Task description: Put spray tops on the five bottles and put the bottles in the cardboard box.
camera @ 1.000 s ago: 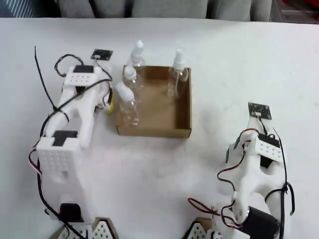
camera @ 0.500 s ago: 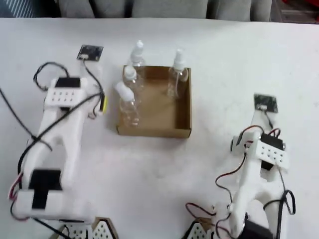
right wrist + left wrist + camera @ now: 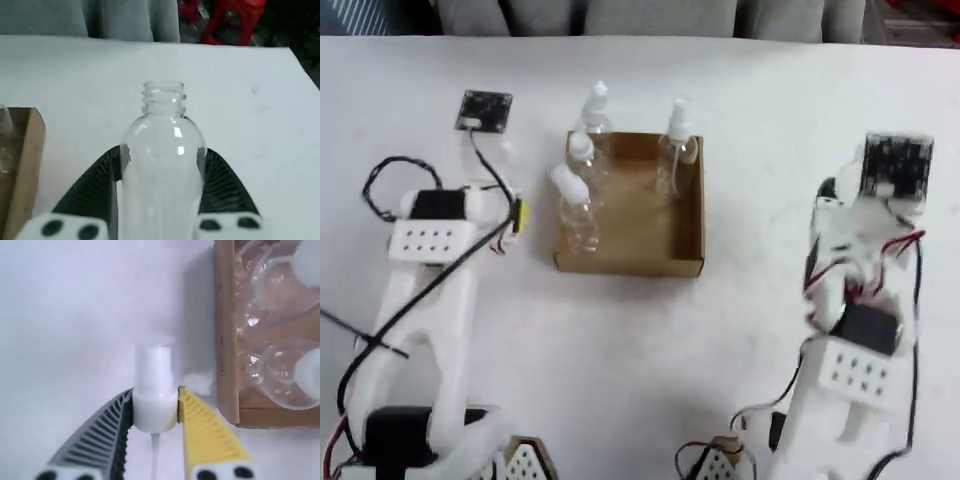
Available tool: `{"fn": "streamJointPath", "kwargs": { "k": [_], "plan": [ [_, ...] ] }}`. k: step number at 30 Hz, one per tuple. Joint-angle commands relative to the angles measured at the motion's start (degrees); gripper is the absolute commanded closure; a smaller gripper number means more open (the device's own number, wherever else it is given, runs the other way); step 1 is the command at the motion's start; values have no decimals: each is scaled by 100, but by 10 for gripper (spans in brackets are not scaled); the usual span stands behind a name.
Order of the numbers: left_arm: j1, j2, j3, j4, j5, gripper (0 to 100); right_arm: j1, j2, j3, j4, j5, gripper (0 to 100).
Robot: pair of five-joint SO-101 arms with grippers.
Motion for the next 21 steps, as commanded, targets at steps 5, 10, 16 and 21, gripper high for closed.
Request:
{"fn": "streamJointPath", "kwargs": {
  "k": [5,10,16,21],
  "plan": [
    [-681,-1262,-88,62,70,980,-980,-2422,1345,-1288,-818,983],
    [-708,-1833,-44,-26,70,980,-1613,-3090,1486,-1525,-844,983],
    [-708,-2571,-18,-220,70,980,-2624,-4321,2409,-1552,-853,983],
    [-699,-3310,-26,-791,70,980,-3451,-4435,2760,-1534,-888,983]
  ]
}}
